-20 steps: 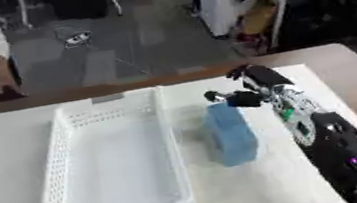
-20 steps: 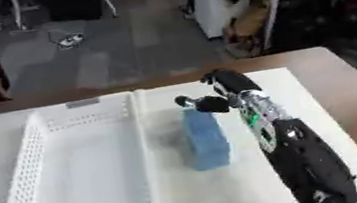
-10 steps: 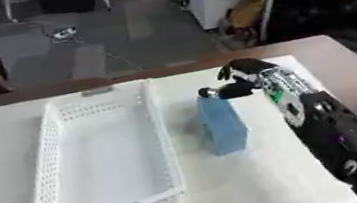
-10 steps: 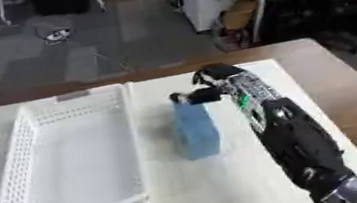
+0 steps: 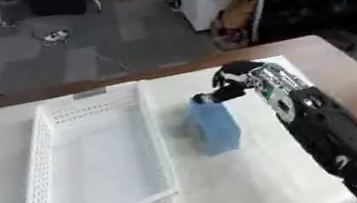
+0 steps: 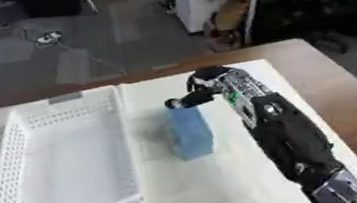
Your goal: Pick up objects on the table and place them in the box.
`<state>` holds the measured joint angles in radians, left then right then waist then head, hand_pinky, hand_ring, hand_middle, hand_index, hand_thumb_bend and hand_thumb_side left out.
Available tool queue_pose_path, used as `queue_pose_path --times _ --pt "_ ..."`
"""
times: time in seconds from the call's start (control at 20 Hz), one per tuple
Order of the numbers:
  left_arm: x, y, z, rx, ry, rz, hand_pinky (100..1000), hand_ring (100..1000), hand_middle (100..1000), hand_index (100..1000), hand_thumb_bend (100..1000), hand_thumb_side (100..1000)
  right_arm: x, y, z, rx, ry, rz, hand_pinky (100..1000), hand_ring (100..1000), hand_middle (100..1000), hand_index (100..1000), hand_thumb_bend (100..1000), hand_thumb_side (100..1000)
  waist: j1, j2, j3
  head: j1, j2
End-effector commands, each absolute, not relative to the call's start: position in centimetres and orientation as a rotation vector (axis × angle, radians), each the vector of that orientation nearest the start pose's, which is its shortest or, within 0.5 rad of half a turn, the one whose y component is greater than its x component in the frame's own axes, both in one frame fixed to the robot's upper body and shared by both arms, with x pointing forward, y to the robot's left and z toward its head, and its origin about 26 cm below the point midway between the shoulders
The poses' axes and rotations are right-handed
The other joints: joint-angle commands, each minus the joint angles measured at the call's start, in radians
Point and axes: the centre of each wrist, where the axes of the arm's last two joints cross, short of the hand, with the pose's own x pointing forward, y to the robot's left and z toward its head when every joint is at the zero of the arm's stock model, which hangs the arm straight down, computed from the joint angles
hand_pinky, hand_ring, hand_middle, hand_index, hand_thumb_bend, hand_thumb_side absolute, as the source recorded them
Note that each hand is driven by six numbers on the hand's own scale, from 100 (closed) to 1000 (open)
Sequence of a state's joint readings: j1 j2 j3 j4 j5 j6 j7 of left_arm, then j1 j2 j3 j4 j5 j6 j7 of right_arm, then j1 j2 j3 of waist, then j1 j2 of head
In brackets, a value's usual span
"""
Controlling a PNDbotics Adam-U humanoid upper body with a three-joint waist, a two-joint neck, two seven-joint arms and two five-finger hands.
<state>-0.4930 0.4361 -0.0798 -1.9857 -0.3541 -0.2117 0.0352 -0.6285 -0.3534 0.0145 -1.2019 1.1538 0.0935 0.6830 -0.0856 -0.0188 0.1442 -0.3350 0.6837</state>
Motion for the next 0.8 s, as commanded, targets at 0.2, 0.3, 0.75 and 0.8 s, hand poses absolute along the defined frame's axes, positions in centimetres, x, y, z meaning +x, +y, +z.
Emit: queue_pose_path --times 0.2,0.3,0.75,0.8 --pt "30.89 23.74 26.30 -0.705 3.252 0.982 547 700 771 753 654 951 42.77 -29.20 14.99 -0.813 -0.904 1.426 599 672 738 803 547 1000 0.001 -0.012 0.001 -0.006 -0.003" --pt "30.89 23.73 26.32 -0.705 3.252 0.981 547 700 771 753 655 951 42.75 -29.12 15.22 -0.810 -0.903 1.432 593 669 732 794 542 1000 0.001 -0.012 0.001 -0.005 -0.002" --pt "30.89 23.77 26.27 -0.714 3.253 0.986 546 699 770 753 656 953 42.78 -29.44 15.58 -0.819 -0.880 1.423 638 691 712 795 512 1000 0.000 -0.013 -0.002 -0.002 0.002" --pt "30.88 23.78 26.25 -0.715 3.253 0.988 545 699 770 753 657 951 42.78 -29.53 15.60 -0.821 -0.876 1.418 605 662 691 814 460 1000 0.000 -0.014 -0.002 -0.002 0.002"
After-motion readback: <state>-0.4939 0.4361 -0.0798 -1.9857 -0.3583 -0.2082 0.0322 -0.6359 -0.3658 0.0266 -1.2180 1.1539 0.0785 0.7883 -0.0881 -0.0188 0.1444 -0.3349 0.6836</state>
